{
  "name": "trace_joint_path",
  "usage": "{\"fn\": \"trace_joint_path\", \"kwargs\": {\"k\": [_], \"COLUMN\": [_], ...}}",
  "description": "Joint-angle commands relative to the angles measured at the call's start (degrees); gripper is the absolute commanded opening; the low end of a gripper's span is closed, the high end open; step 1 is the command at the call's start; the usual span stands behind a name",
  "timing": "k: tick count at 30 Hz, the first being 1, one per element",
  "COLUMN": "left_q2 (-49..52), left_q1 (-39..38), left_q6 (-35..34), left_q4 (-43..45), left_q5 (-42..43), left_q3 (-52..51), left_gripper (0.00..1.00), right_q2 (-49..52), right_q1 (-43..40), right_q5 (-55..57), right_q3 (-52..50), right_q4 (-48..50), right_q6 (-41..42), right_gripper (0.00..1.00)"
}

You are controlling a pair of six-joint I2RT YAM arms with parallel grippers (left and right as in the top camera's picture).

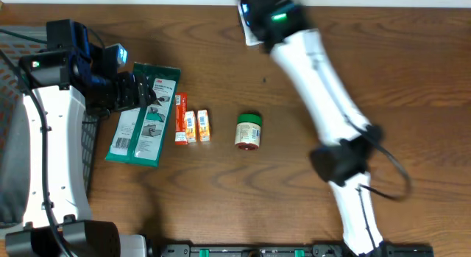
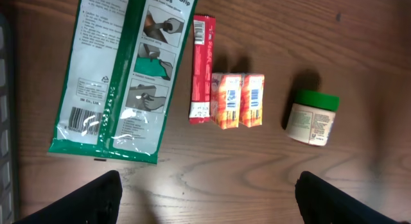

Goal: Scan the item barcode
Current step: 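Carry the wipes pack right and drop it on the table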

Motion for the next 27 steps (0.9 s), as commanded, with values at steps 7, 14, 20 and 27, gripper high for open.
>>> {"fn": "trace_joint_path", "kwargs": {"k": [7, 14, 20, 27], "left_q2": [-0.8, -0.8, -0.8, -0.8], "left_q1": [0.0, 0.0, 0.0, 0.0], "left_q6": [-0.3, -0.3, -0.3, -0.3], "left_q4": [-0.2, -0.2, -0.2, -0.2], "left_q5": [0.3, 0.3, 0.3, 0.3], "left_q3": [-0.2, -0.2, -0.2, -0.2], "left_gripper": [0.87, 0.87, 0.87, 0.87], "right_q2": [-1.0, -0.8, -0.8, -0.8], "right_q1": [-21.3, -34.9, -45.0, -52.0], "right_q5": [-21.7, -21.6, -19.3, -20.0], "right_q3": [-3.7, -22.5, -40.3, -47.8], "right_q4": [-23.6, -18.7, -7.0, -2.0], "right_q6": [11.1, 11.1, 11.1, 11.1], "right_gripper": [0.01, 0.01, 0.01, 0.79]}}
